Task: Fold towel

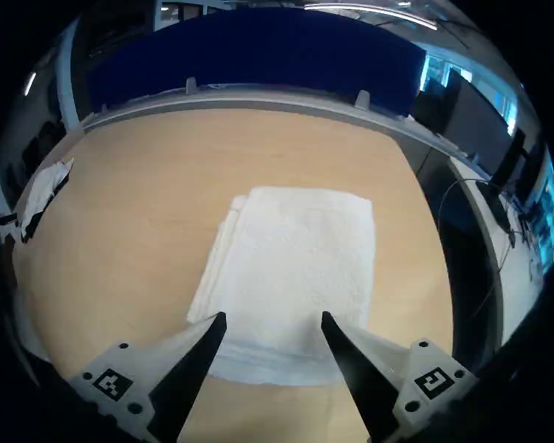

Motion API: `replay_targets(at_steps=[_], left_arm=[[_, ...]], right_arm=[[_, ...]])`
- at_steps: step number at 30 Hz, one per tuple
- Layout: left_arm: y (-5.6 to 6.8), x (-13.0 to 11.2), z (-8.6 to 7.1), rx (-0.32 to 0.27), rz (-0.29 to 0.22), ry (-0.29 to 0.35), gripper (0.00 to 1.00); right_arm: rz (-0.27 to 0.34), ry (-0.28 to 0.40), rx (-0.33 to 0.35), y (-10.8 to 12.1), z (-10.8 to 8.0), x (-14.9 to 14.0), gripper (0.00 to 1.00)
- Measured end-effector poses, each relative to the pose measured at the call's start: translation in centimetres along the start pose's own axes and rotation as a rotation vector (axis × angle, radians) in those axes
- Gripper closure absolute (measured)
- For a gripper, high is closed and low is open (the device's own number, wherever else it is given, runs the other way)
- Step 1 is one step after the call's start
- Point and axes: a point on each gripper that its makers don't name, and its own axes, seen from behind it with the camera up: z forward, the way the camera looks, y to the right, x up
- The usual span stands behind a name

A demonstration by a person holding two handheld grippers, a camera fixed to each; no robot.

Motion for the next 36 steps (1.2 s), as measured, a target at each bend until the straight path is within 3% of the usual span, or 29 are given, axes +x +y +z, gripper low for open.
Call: replay_targets(at_steps=[9, 18, 27, 36], left_arm=[[0.2, 0.3, -0.2, -0.003, 0.000, 0.005, 0.09], [0.0, 0.3, -0.4, 0.004, 0.003, 0.006, 0.09], [-0.1, 0.2, -0.3, 0.016, -0.004, 0.004, 0.09], [-0.1, 0.0, -0.3, 0.027, -0.005, -0.002, 0.09]], right_arm=[[-0.004, 0.011, -0.001, 0.0, -0.3, 0.6, 0.00], [0.008, 0.069, 0.004, 0.3, 0.3, 4.4, 0.00], [-0.020, 0.083, 0.006, 1.2, 2.3, 7.7, 0.00], [-0.024, 0.054, 0.007, 1.7, 4.9, 7.6, 0.00]])
